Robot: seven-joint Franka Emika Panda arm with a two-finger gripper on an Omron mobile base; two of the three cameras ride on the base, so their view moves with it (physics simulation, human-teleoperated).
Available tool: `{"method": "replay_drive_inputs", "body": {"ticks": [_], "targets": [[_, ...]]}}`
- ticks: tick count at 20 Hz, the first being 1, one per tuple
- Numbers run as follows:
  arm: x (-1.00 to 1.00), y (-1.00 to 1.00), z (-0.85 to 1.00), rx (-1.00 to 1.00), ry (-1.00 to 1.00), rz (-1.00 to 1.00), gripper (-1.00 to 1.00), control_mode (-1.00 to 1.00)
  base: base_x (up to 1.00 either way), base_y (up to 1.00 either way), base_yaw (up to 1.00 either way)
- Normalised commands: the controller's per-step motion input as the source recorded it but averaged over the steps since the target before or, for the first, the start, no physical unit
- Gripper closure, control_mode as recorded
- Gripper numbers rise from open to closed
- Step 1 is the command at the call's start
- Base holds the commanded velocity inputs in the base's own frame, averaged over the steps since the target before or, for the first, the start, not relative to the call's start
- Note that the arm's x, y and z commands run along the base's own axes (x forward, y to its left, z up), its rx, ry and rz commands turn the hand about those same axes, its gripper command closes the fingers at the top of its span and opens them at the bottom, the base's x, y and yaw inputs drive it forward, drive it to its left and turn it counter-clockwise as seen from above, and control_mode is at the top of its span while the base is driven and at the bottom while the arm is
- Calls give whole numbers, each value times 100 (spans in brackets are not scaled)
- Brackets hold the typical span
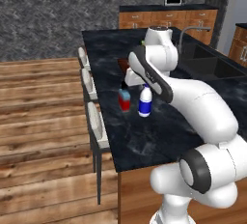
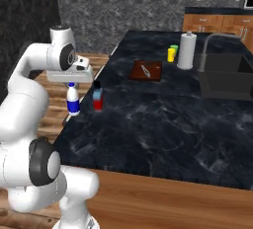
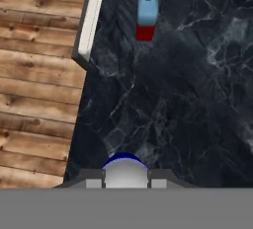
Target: Place the drinks on the dining counter in a tight cluster.
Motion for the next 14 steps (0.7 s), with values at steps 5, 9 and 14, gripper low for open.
{"method": "replay_drive_inputs", "body": {"ticks": [5,9,14], "targets": [[72,0,-30,0,0,-1,100,-100,0,0,0],[62,0,-33,0,0,-2,100,-100,0,0,0],[60,0,-37,0,0,-3,100,-100,0,0,0]]}}
